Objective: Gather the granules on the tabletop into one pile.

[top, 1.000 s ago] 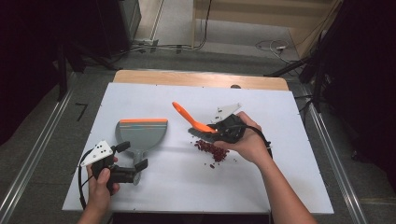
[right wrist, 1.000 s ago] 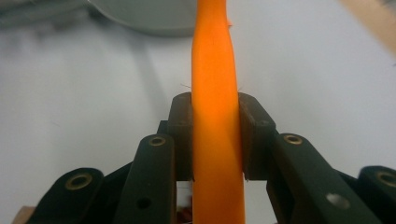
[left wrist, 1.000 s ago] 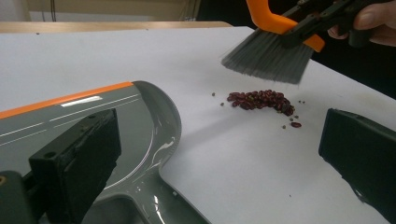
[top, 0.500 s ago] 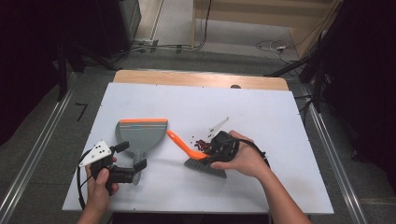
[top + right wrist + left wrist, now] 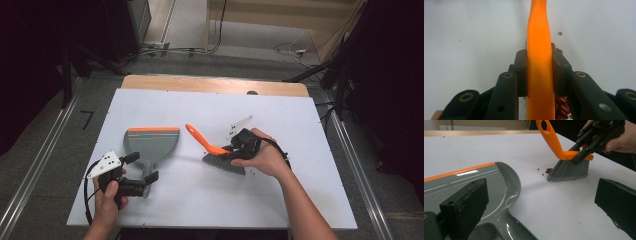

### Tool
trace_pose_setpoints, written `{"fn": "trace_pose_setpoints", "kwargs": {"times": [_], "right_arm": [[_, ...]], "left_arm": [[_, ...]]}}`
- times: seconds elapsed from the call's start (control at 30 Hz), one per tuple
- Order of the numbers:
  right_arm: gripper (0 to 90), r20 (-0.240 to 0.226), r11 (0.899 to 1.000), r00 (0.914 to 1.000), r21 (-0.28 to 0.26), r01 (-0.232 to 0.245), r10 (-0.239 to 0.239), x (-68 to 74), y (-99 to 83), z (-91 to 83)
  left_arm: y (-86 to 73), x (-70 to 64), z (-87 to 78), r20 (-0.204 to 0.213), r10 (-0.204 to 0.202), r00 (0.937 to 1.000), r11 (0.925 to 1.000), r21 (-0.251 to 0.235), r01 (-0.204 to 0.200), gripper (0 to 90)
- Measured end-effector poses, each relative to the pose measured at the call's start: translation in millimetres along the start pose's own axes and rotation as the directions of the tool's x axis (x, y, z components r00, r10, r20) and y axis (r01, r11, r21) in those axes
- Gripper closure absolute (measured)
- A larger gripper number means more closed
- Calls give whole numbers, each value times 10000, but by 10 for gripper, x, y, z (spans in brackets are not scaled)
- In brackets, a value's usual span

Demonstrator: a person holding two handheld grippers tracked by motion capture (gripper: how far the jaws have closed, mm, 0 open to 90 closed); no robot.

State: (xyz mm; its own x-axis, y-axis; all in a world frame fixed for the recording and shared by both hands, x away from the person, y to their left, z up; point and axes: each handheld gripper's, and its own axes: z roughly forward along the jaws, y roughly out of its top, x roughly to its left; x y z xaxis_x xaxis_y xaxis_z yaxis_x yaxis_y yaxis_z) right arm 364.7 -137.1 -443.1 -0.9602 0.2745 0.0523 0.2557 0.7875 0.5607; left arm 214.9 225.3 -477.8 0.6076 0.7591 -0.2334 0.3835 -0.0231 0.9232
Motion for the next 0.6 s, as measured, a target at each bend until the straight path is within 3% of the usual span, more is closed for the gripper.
{"fn": "trace_pose_setpoints", "kwargs": {"times": [0.13, 0.3, 0.37, 0.43, 0.47, 0.5, 0.57, 0.6], "right_arm": [[690, 143, 9998, 9997, -78, -188, 189, -14, 13, -20], [690, 103, 9965, 9982, -607, -577, 585, 9, 9, -144], [690, 206, 9912, 9951, -917, -949, 972, 26, -9, -252], [689, 305, 9770, 9859, -1421, -1587, 1645, 27, -55, -385], [689, 381, 9655, 9773, -1673, -1994, 2084, 21, -89, -457], [689, 479, 9486, 9621, -1868, -2555, 2685, 11, -125, -527], [689, 1422, 9233, 9234, -2049, -3250, 3566, 6, -208, -643], [689, 1971, 9122, 8985, -2094, -3523, 3923, 11, -257, -687]], "left_arm": [[-5, 5, 0, -30, -9, 10000, 10000, 7, 9, 0], [-7, 2, 7, 2, -13, 10000, 10000, 33, 13, 0], [-8, 4, 11, 6, 1, 10000, 10000, 55, -1, 0], [-8, 0, 11, 9, -24, 10000, 10000, 33, 24, 0], [-8, -1, 10, 8, -12, 10000, 10000, 36, 12, 0], [-8, 0, 9, 4, 4, 10000, 10000, 39, -4, 0], [-8, 2, 11, 4, -11, 10000, 10000, 45, 11, 0], [-7, 0, 12, -1, -15, 10000, 10000, 36, 15, 0]]}}
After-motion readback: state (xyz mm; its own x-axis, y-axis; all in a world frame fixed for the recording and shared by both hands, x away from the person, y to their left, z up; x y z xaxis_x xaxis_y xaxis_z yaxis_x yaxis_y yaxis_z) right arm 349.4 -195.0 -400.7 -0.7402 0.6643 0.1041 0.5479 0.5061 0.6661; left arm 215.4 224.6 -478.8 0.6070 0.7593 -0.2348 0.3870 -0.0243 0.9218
